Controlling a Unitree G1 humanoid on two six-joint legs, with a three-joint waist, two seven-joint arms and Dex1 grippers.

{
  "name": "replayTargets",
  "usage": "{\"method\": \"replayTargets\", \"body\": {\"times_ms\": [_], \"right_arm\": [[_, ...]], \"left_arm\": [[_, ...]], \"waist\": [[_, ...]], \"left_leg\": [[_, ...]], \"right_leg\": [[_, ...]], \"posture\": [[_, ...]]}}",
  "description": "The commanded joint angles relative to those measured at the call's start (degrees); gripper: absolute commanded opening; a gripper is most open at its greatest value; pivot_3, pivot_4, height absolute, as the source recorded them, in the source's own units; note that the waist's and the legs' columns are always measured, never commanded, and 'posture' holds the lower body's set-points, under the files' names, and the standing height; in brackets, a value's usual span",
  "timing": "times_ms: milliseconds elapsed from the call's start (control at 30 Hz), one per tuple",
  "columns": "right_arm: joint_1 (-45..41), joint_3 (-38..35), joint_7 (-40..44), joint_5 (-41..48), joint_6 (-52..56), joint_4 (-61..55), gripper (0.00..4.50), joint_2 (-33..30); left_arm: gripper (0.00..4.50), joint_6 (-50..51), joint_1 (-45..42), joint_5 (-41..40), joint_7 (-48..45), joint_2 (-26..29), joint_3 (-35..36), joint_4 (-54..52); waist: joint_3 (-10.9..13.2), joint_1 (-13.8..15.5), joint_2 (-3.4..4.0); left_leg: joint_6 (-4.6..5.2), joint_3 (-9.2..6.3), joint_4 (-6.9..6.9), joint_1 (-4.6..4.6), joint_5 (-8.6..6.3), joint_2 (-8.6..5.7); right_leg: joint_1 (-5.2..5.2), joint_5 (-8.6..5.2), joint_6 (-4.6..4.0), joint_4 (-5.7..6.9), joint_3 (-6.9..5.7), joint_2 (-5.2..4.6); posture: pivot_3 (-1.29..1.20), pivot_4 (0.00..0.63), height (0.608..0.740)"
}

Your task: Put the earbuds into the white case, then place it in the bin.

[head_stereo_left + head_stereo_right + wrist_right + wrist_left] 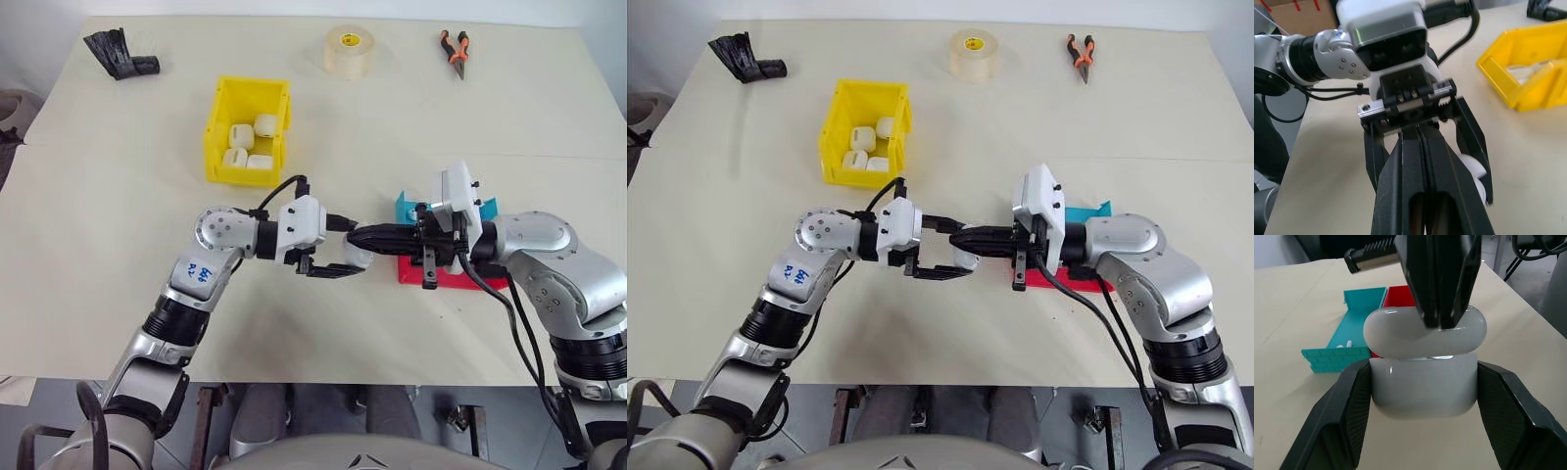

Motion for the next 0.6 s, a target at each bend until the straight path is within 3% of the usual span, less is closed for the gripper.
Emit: {"method": "replayTargets", "body": {"times_ms": [33,400,500,600], "right_arm": [[2.0,-1.5,0.7,-1.5,-0.4,1.3,0.03,-1.9],[9.8,-9.3,1.6,-0.8,-4.2,4.7,0.03,-2.2],[12.5,-13.5,1.5,-0.7,-7.0,4.8,0.63,-1.8],[14.7,-17.2,0.8,-0.8,-10.9,4.4,1.65,-0.4]], "left_arm": [[2.82,-2.2,0.3,-1.2,0.1,-0.2,1.3,-2.5],[2.82,-1.1,3.5,-5.5,2.8,-1.7,6.1,-5.4],[2.82,-0.4,5.7,-6.1,6.4,-1.6,9.0,-7.0],[2.82,0.6,8.2,-6.4,11.6,-2.1,12.6,-9.2]], "waist": [[0.0,0.0,0.00],[0.0,0.0,-0.05],[0.0,0.0,-0.05],[0.0,0.1,-0.05]], "left_leg": [[0.00,0.00,0.00,0.00,0.00,0.00],[0.00,0.00,0.00,0.00,0.00,0.01],[0.00,0.01,0.00,0.01,0.00,0.01],[0.00,0.00,0.00,0.01,0.00,0.02]], "right_leg": [[0.00,0.00,0.00,0.00,0.00,0.00],[0.00,0.00,0.00,0.00,0.01,0.00],[0.00,0.00,0.00,0.00,0.02,0.00],[0.00,0.00,0.00,0.00,0.02,0.00]], "posture": [[0.00,0.150,0.740],[0.00,0.150,0.740],[0.00,0.150,0.740],[0.00,0.150,0.740]]}}
